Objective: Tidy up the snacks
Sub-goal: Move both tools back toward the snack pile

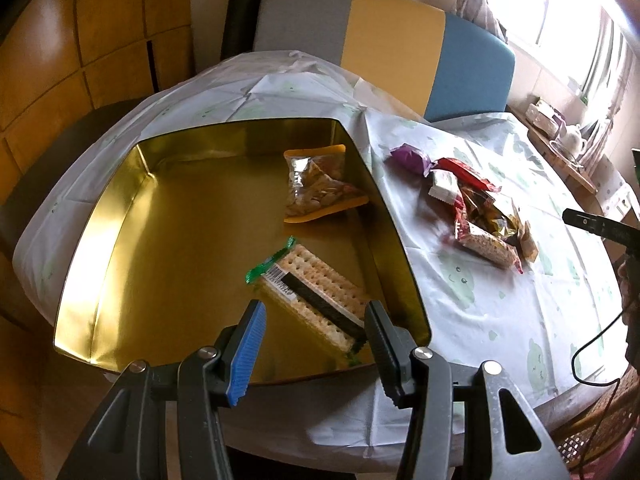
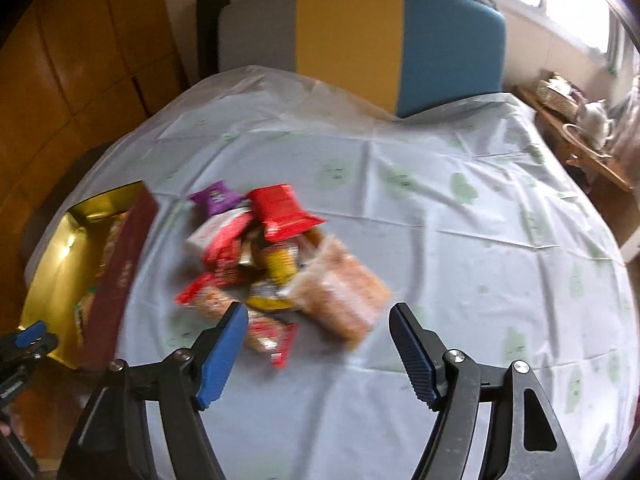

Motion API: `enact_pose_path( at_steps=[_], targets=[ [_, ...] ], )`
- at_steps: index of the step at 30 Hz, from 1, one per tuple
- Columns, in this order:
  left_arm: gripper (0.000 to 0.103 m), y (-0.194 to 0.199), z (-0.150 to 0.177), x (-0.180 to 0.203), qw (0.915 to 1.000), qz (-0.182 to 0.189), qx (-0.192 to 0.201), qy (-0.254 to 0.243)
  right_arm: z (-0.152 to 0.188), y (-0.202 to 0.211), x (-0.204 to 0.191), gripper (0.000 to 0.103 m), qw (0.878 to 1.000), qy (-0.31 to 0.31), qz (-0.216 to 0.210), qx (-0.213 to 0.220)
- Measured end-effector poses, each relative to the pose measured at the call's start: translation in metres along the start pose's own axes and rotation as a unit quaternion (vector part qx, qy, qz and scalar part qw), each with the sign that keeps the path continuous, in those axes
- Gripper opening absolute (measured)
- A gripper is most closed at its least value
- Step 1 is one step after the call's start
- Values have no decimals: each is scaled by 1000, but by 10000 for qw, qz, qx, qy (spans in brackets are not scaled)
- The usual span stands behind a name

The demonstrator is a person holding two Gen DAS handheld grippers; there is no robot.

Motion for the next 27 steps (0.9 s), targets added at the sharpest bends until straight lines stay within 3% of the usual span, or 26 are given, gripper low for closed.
enact_pose_path(
  at_steps=[4, 8, 10, 22, 27],
  targets=[
    [52, 2, -4, 8, 9999, 21, 12, -99, 1, -5, 41, 77, 9992, -192, 354, 51],
    [52, 4, -11, 20, 9998, 72, 42, -199, 17, -17, 81, 77, 9936, -1030, 426, -197],
    [52, 4, -14, 27, 9996, 134, 47, -240, 14, -15, 90, 77, 9911, -1279, 356, -119],
    [52, 9, -54, 92, 9947, 513, 200, -865, 13, -11, 82, 80, 9908, -1332, 223, -40],
    [52, -6, -79, 125, 9903, 637, 133, -1231, 12, -8, 80, 82, 9908, -1340, 184, -13]
  ],
)
Point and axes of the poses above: each gripper's, at about its wrist camera, not at the fingertips, and y roughly against the way its jaws point, x to its right, z to its underside, the point moved 10 cm from there along -y, roughly the way its jaws point, and after that the axes turned 6 degrees about -z, right-handed, at the moved point
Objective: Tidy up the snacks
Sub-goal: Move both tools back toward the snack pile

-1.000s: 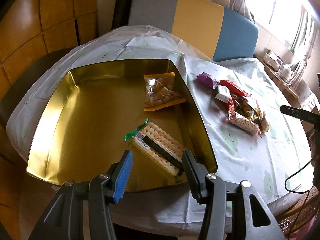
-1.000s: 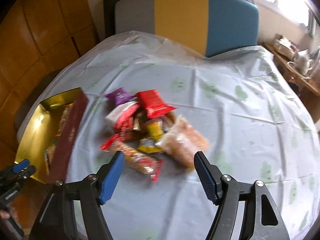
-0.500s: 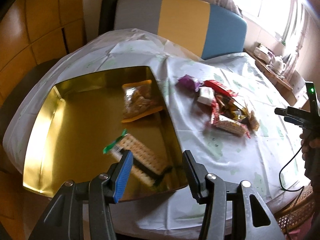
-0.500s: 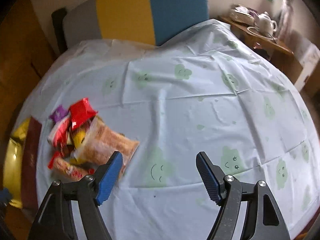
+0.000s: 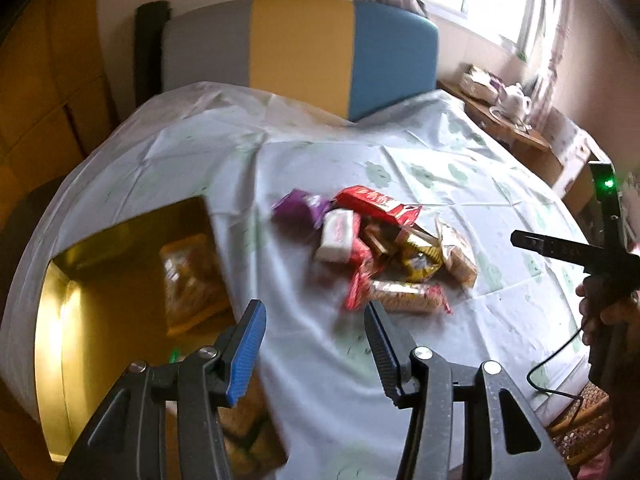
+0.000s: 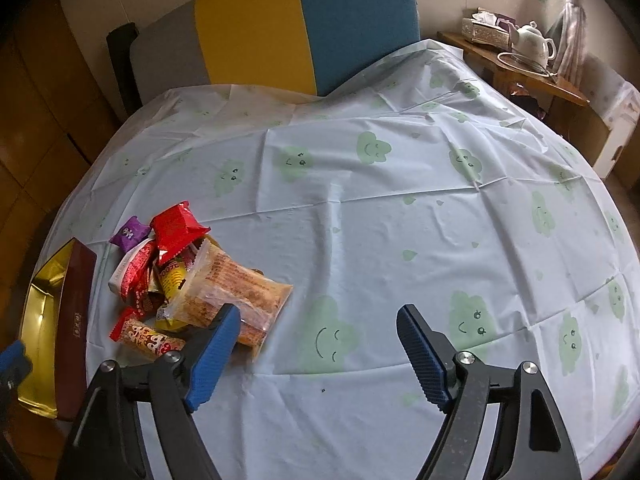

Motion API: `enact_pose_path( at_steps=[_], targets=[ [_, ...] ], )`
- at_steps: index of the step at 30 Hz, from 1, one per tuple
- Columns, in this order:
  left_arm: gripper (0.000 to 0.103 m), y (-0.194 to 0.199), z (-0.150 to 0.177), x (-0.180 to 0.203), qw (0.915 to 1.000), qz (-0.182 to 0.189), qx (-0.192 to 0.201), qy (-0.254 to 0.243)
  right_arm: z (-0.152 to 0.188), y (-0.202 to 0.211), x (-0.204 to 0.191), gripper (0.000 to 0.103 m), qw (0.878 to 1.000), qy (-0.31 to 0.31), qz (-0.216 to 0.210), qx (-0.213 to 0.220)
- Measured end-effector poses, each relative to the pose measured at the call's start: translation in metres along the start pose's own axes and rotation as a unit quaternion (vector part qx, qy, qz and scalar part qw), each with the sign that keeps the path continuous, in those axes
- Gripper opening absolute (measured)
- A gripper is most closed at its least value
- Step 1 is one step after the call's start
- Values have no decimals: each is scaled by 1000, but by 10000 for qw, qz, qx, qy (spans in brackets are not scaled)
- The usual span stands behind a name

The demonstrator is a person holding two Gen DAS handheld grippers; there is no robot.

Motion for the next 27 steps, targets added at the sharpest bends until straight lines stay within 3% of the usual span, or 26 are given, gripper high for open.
enact_pose_path(
  at_steps=[7, 14, 18, 26, 27],
  targets=[
    [52, -60, -29, 25, 9982, 245, -503, -198, -3, 2, -4, 84, 10000, 58, -61, 20],
    [52, -121, -37, 42, 9934, 416, -1041, -230, -4, 4, -10, 88, 9998, 93, -195, 32],
    [52, -140, -46, 49, 9931, 338, -1040, -420, -5, 2, -12, 88, 9996, 100, -249, -11],
    [52, -161, -51, 44, 9917, 464, -1174, -245, -5, 1, -19, 88, 9993, 177, -317, -50],
    [47, -161, -51, 40, 9920, 456, -1166, -151, -5, 2, -19, 88, 9993, 200, -308, -35]
  ],
)
Point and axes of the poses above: each gripper's, at about its wrist camera, not at the fingertips, and y roughly against the way its jaws point, x to its right, z to its underside, the point moved 10 cm from there along -y, roughly the way its jaws point, and after that the axes turned 6 degrees about -z, right-handed, at the moved point
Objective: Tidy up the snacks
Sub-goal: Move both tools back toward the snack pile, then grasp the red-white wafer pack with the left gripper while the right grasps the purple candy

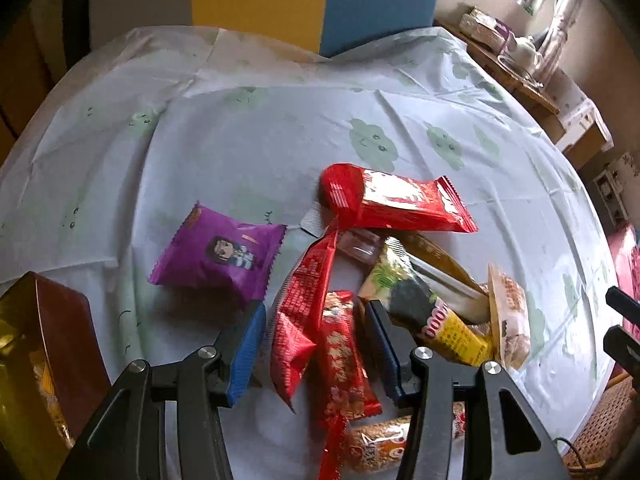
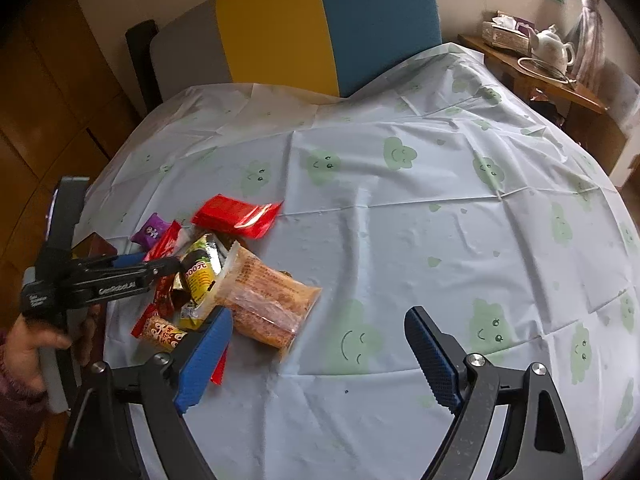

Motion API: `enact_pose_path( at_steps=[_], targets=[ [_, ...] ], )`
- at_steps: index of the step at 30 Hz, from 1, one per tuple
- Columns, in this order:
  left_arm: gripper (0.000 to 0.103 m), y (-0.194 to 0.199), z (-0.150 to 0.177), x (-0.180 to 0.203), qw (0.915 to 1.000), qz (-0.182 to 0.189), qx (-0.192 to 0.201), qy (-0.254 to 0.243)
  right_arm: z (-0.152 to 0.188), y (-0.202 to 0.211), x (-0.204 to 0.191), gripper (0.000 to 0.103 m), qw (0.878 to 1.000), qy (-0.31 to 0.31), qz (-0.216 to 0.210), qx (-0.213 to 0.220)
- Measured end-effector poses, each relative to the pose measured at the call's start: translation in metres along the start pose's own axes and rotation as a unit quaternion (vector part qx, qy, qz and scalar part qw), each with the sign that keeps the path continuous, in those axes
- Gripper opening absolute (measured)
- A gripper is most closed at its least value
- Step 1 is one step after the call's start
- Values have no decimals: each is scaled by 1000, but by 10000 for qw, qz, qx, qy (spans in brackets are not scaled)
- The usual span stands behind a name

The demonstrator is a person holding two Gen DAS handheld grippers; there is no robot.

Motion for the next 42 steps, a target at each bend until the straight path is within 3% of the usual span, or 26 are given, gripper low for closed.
enact_pose_path(
  at_steps=[2, 3, 10, 13, 18, 21, 23, 26, 32, 41, 42],
  targets=[
    [26, 1, 2, -4, 9999, 25, 3, 131, 0, 0, -1, 88, 10000, 46, 30, 20],
    [20, 4, 3, -4, 9998, 89, 52, 175, 0, 0, -1, 88, 10000, 68, 49, 20],
    [18, 59, 30, 13, 9978, 181, 634, -102, 1, 1, 2, 88, 9997, 157, 194, 43],
    [18, 81, 52, 24, 9964, 401, 729, -133, 1, 2, 3, 88, 9994, 188, 270, 54],
    [18, 102, 98, 48, 9923, 1134, 505, -35, 2, 3, 8, 88, 9990, 193, 409, 62],
    [18, 101, 133, 66, 9879, 1549, 113, -3, 2, 4, 9, 88, 9986, 213, 469, 74],
    [18, 95, 150, 68, 9916, 1285, 0, -167, 2, 4, 9, 88, 9984, 238, 511, 71],
    [35, 91, 160, 63, 9972, 489, 69, -556, 3, 4, 8, 88, 9981, 278, 552, 73],
    [60, 98, 161, 58, 9966, 207, 223, -759, 7, 5, 3, 88, 9980, 299, 559, 72],
    [60, 69, 155, 64, 9967, 12, -21, -817, 8, 3, 4, 89, 9974, 373, 617, 22],
    [55, 62, 156, 63, 9969, -46, -83, -782, 8, 3, 5, 89, 9974, 366, 614, 21]
  ],
)
Point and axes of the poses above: each gripper's, at about its wrist camera, not at the fingertips, and y roughly against the way its jaws point, x to its right, z to its underside, the point moved 10 cm from there along -y, roughly the way its jaws point, and after that the axes turned 6 degrees about -z, right-handed, at the moved point
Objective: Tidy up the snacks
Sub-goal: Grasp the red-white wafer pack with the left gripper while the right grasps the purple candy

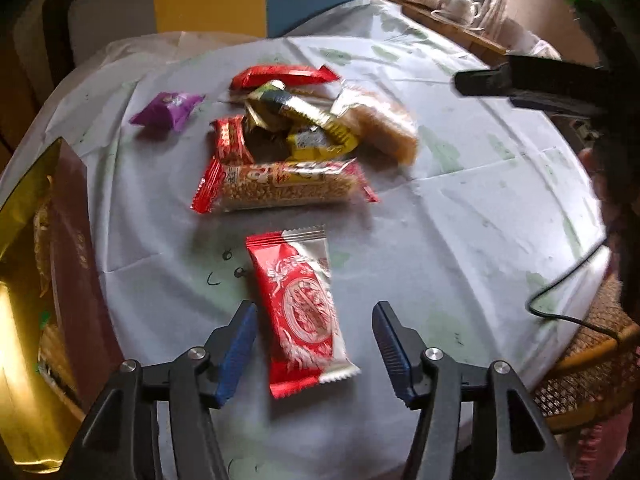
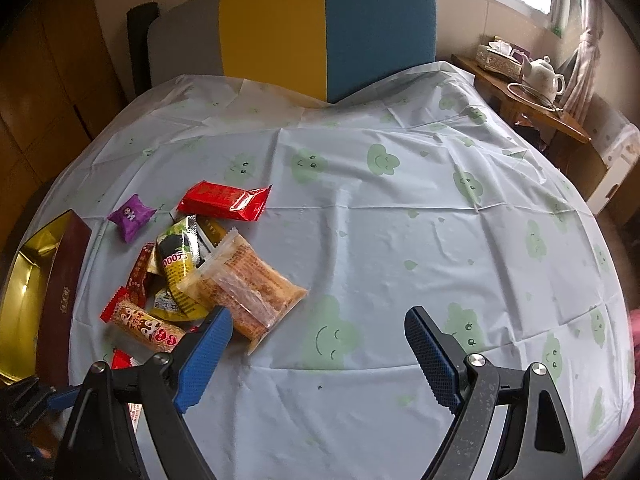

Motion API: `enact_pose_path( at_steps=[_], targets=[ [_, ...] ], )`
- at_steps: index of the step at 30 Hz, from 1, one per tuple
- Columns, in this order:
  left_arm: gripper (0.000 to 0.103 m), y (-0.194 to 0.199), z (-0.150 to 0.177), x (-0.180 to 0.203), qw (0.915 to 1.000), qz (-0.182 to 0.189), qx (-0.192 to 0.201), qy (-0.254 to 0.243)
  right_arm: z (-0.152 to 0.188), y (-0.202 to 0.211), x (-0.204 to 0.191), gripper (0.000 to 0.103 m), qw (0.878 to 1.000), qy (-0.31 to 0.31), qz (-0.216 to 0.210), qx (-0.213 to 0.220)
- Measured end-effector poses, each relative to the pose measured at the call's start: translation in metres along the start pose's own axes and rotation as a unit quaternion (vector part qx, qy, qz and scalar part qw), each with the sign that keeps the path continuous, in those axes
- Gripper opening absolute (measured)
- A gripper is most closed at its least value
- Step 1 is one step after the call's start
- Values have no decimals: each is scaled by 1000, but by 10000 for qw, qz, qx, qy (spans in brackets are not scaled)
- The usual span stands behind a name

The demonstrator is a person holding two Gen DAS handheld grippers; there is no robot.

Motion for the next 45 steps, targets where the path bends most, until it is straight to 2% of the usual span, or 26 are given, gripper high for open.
enact_pose_path(
  at_steps=[2, 3, 10, 14, 16, 19, 22, 26, 29, 33, 36, 42, 43, 44, 45],
  targets=[
    [35, -6, 3, -2, 10000, -68, 22, -3, -1, 0, 1, 90, 10000, -8, 3, 0],
    [33, -5, 3, -2, 9998, -87, 142, -85, -1, 0, 1, 90, 10000, -12, 5, 0],
    [33, -1, 16, -4, 9971, -96, 673, -343, -5, -1, 6, 90, 9999, -39, -29, 89],
    [34, 0, 20, -2, 9955, -169, 842, -408, -4, -2, -14, 90, 9987, 118, -491, 87],
    [34, 0, 22, -5, 9951, -53, 919, -355, 0, -5, -28, 90, 9973, 276, -678, 19],
    [33, 0, 22, -9, 9948, 145, 982, -224, 5, -10, -51, 82, 9934, 509, -1021, -131],
    [34, 2, 22, -8, 9934, 115, 1113, -242, 2, -16, -78, 77, 9877, 714, -1351, -342],
    [34, 1, 21, -7, 9920, 188, 1233, -217, -19, -25, -134, 77, 9741, 1396, -1724, -448],
    [33, 1, 22, -9, 9911, 280, 1292, -178, -35, -43, -176, 77, 9618, 1942, -1837, -593],
    [33, 1, 21, -11, 9894, 475, 1370, -68, -55, -79, -218, 78, 9508, 2289, -1923, -815],
    [33, 1, 21, -12, 9884, 594, 1399, -56, -67, -105, -239, 79, 9477, 2435, -1839, -931],
    [33, 1, 20, -12, 9878, 674, 1402, -18, -71, -161, -258, 78, 9386, 2972, -1267, -1207],
    [33, 1, 20, -12, 9878, 683, 1400, -9, -69, -167, -255, 59, 9384, 3053, -1073, -1210],
    [33, 1, 19, -12, 9877, 685, 1402, -2, -67, -168, -253, 40, 9390, 3033, -1050, -1238],
    [33, 1, 19, -12, 9878, 680, 1402, 1, -68, -164, -252, 39, 9408, 2969, -1137, -1178]
  ],
)
Point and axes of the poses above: each gripper's, at about its wrist camera, not at the fingertips, and y roughly against the way its jaws point, x to its right, z to its underside, the point moved 10 cm from there along -y, roughly the way its jaws point, and after that the axes turned 6 degrees about -z, right-handed, at the moved point
